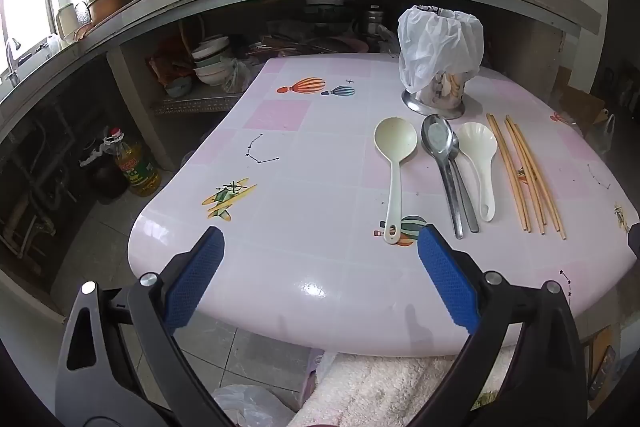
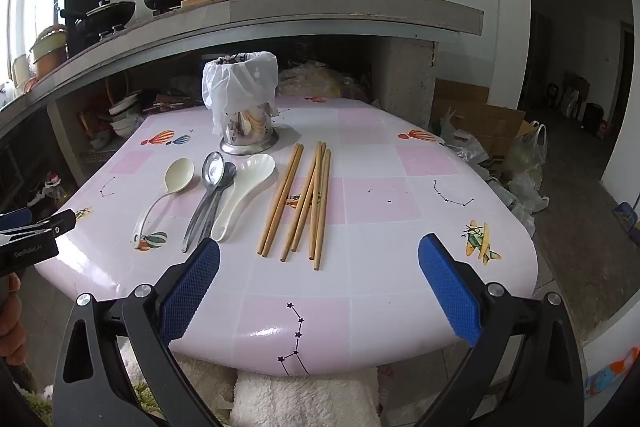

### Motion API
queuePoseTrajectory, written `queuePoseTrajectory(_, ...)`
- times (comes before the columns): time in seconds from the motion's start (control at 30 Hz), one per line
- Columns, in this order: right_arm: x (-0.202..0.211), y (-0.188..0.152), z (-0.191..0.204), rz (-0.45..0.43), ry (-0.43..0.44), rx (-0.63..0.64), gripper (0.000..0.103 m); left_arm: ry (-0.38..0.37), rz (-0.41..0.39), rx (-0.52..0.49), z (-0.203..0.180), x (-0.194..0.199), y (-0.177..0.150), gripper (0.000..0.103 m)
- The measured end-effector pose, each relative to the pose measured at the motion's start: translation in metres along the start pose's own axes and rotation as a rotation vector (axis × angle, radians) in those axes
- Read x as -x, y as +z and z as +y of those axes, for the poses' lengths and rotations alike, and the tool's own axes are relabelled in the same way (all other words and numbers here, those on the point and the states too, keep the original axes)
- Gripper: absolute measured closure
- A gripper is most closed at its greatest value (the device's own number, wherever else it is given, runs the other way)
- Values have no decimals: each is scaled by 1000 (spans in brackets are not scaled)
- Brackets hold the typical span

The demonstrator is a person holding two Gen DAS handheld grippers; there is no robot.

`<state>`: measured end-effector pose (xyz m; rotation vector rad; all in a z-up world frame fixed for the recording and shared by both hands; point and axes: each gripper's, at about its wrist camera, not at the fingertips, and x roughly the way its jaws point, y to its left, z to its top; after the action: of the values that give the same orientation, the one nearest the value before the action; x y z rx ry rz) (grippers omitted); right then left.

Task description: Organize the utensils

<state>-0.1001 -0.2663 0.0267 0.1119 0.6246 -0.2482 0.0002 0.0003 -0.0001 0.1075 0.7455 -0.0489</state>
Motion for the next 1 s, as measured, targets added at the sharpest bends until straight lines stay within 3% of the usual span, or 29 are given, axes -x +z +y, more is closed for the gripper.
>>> queuePoseTrajectory(1.0, 1, 1, 0, 4, 1, -1, 6, -4, -1, -2, -2, -1, 0, 9)
